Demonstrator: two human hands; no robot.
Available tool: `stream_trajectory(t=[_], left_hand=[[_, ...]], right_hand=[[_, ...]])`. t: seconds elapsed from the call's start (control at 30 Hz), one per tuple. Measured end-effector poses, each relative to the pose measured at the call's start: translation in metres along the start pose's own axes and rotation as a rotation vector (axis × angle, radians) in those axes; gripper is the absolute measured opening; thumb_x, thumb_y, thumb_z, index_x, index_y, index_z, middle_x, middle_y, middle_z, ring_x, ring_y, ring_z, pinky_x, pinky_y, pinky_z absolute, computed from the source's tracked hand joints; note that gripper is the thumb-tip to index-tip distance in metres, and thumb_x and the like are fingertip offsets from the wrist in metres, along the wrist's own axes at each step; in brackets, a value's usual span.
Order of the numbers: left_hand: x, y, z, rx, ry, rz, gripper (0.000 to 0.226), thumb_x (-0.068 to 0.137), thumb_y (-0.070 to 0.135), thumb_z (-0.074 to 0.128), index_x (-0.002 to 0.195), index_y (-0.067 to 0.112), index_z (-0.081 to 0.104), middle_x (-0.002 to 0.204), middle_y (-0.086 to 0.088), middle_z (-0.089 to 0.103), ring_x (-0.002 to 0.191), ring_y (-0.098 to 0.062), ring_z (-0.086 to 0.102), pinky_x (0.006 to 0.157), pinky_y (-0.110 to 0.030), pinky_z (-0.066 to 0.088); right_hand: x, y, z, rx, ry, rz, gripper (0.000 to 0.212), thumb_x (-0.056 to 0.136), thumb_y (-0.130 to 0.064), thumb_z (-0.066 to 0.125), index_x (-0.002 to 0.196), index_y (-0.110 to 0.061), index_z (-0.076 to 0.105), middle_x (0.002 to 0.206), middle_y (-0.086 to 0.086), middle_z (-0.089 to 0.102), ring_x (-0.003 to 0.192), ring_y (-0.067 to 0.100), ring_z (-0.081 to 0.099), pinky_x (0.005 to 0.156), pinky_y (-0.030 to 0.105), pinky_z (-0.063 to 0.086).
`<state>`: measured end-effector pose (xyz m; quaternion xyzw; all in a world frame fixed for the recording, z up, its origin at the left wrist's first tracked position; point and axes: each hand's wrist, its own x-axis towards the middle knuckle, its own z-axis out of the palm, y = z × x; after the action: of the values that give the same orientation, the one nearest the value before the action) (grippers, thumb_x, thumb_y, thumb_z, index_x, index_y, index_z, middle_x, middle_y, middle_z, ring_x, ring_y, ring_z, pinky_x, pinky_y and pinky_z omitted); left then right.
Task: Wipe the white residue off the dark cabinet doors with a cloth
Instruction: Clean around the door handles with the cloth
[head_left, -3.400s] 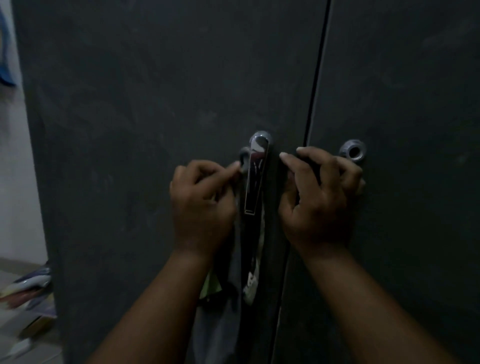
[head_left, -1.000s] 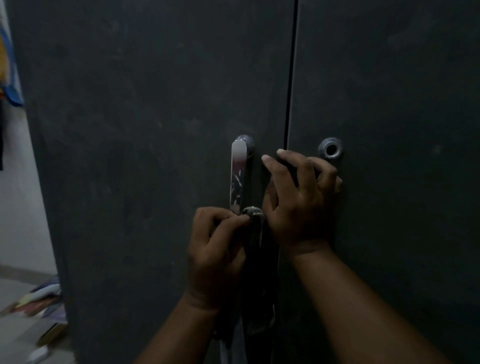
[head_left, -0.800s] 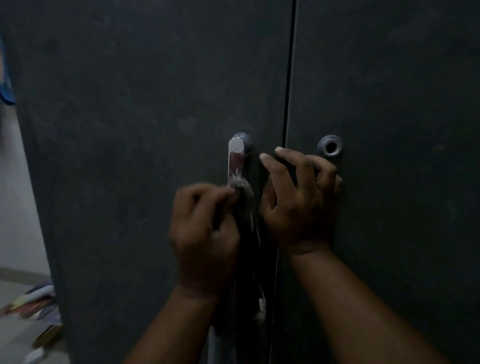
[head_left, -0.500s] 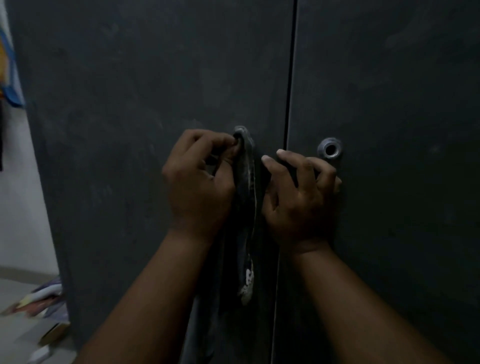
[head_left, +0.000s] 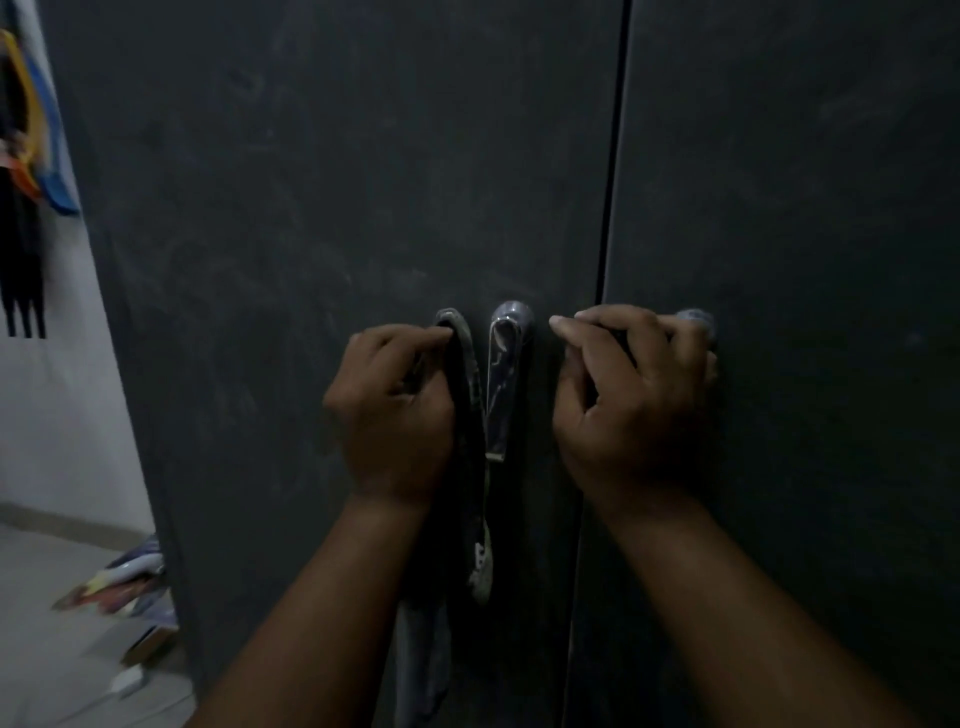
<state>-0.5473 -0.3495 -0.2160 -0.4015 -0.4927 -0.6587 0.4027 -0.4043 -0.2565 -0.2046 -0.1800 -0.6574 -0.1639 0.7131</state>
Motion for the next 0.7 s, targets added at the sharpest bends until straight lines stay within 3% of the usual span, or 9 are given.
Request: stream_trajectory(t=[0.1,0.17,0.33,0.47,0.57,0.7], left_hand=[[0.012,0.011,0.01,0.048,0.009,0.038,0.015,0.086,-0.004,0.079,0.094,0.008,0.082,0.09,-0.004,0.069,0.079,-0.023,0.066,0.072,-0.018,0.048],[0.01,0.015,0.012,0.085,-0.015,0.079,0.014,0.09,-0.004,0.077,0.1,0.004,0.082,0.095,-0.007,0.068,0.082,-0.027,0.066,0.074,-0.025,0.052],[0.001,0.01,0.012,0.134,-0.064,0.165,0.017,0.097,0.012,0.072,0.109,0.002,0.079,0.11,-0.004,0.061,0.091,-0.028,0.066,0.081,-0.028,0.055],[0.022,0.014,0.021,0.198,-0.018,0.162,0.014,0.095,0.002,0.074,0.107,0.002,0.08,0.1,-0.016,0.066,0.088,-0.026,0.066,0.079,-0.027,0.053],[0.033,0.025,0.028,0.198,0.023,0.153,0.014,0.095,-0.003,0.072,0.106,0.0,0.08,0.099,-0.018,0.067,0.089,-0.019,0.065,0.082,-0.021,0.049],[0.028,0.029,0.03,0.169,0.045,0.146,0.017,0.093,-0.008,0.07,0.106,-0.002,0.079,0.101,-0.017,0.069,0.091,-0.02,0.067,0.082,-0.025,0.053]], right_hand=[[0.02,-0.002,-0.001,-0.018,-0.015,-0.05,0.016,0.093,-0.01,0.07,0.099,-0.02,0.081,0.104,-0.002,0.074,0.098,0.028,0.058,0.082,0.043,0.043],[0.032,-0.003,-0.002,-0.039,-0.033,-0.062,0.015,0.093,-0.011,0.071,0.095,-0.021,0.081,0.102,-0.003,0.074,0.095,0.03,0.061,0.084,0.036,0.035],[0.055,0.008,-0.002,-0.013,-0.093,-0.129,0.015,0.094,-0.016,0.067,0.092,-0.024,0.079,0.099,-0.004,0.072,0.091,0.027,0.058,0.084,0.035,0.029],[0.056,0.009,-0.006,0.03,-0.226,-0.135,0.02,0.094,-0.012,0.061,0.101,-0.022,0.076,0.105,0.002,0.068,0.093,0.031,0.058,0.08,0.038,0.033],[0.058,0.013,-0.013,0.059,-0.349,-0.161,0.023,0.096,-0.015,0.058,0.113,-0.021,0.073,0.115,0.004,0.065,0.1,0.032,0.055,0.08,0.043,0.037],[0.059,0.021,-0.017,0.076,-0.416,-0.186,0.029,0.097,-0.017,0.058,0.123,-0.021,0.071,0.12,0.002,0.063,0.105,0.029,0.052,0.084,0.041,0.037]])
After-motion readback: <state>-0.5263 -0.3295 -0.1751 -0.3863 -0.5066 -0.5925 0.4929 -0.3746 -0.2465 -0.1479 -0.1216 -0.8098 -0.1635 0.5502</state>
